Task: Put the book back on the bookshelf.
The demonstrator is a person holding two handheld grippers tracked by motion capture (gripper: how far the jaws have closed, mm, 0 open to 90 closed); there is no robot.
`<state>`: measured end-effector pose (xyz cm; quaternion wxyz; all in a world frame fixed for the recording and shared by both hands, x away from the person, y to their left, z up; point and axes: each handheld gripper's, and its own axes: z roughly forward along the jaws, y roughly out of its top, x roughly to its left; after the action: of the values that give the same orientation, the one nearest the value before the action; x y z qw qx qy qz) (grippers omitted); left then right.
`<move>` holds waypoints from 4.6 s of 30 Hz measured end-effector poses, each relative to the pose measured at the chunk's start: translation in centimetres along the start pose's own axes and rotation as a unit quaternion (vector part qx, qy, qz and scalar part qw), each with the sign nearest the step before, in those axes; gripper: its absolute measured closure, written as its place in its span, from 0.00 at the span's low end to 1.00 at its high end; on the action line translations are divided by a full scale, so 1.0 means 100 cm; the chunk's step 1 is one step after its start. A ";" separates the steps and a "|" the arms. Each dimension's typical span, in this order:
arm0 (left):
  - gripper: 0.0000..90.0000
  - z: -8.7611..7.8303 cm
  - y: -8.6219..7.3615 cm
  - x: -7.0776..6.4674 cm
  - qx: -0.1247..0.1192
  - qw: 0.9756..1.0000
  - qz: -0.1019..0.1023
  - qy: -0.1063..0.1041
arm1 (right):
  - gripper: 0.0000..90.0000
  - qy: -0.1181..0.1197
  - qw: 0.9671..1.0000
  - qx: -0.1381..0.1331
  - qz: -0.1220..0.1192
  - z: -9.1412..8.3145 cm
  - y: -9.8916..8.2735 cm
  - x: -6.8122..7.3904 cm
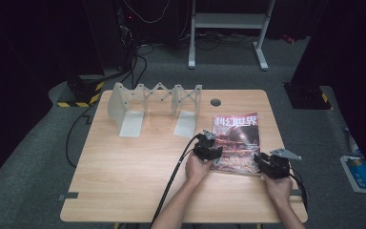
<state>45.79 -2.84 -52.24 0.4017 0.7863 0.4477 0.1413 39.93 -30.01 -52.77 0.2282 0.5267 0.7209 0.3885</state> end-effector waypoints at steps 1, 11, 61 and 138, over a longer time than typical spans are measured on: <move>0.55 -0.001 -0.001 0.000 0.001 1.000 0.000 0.001 | 0.70 0.000 1.000 -0.001 -0.002 0.000 0.000 0.000; 0.56 -0.008 -0.008 -0.002 0.000 1.000 0.002 -0.002 | 0.70 0.005 1.000 0.001 -0.006 -0.006 -0.005 0.005; 0.56 -0.073 -0.067 -0.029 0.009 0.999 0.037 -0.034 | 0.70 0.062 0.996 0.020 -0.068 -0.066 -0.048 0.039; 0.55 -0.143 -0.123 0.027 -0.022 1.000 -0.011 0.018 | 0.70 0.137 0.979 0.027 -0.148 -0.037 -0.035 0.117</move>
<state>31.75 10.01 -52.81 0.4126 0.7695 0.4603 0.1605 31.19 -20.71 -52.42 0.1683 0.3625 0.8251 0.3994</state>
